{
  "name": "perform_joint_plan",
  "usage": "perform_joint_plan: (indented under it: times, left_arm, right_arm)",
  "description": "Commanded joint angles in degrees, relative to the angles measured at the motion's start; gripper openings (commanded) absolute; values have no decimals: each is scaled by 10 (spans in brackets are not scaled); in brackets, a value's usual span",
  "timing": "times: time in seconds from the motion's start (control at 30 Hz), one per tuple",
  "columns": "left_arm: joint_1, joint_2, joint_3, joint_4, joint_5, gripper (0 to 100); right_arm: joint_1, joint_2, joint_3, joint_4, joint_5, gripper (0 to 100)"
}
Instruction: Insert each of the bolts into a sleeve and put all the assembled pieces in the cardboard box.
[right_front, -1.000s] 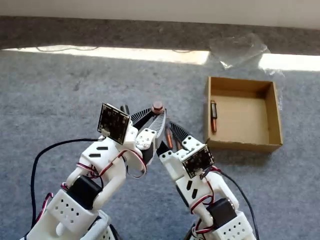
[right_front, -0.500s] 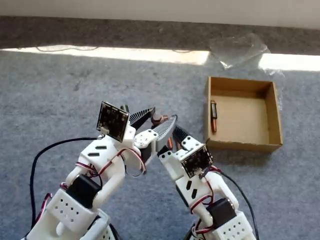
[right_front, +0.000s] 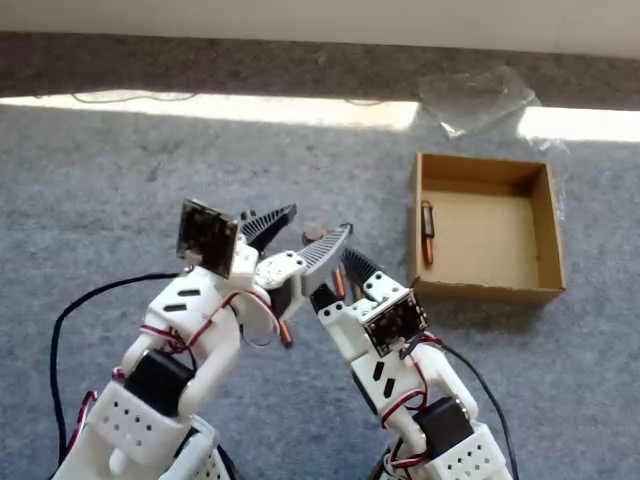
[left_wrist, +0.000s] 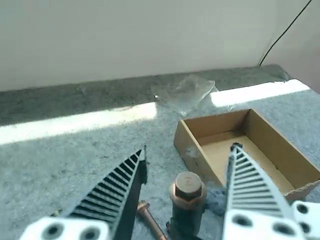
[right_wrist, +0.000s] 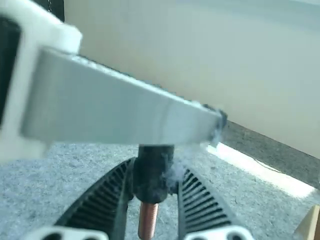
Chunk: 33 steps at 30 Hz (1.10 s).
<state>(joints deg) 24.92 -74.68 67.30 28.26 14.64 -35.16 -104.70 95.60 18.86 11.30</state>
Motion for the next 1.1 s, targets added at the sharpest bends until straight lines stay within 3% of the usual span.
perform_joint_plan:
  times: [0.0, 0.2, 0.43, 0.6, 0.73, 1.07]
  left_arm:
    - [-15, -87, -8, -11, -11, 249]
    - [-62, -211, 7, 46, -11, 238]
    - [-170, -251, 21, 69, -12, 33]
    - [-224, -252, 48, 69, -14, 24]
    - [-253, -253, 80, 69, -55, 23]
    - [-273, -253, 146, 69, -60, 6]
  right_arm:
    - [7, -7, 83, 7, 7, 5]
    - [7, -7, 83, 10, 7, 5]
    - [36, -7, 83, 11, 8, 5]
    - [69, -7, 83, 10, 5, 5]
    - [71, -7, 83, 10, 7, 5]
    - [99, -7, 77, 29, 7, 5]
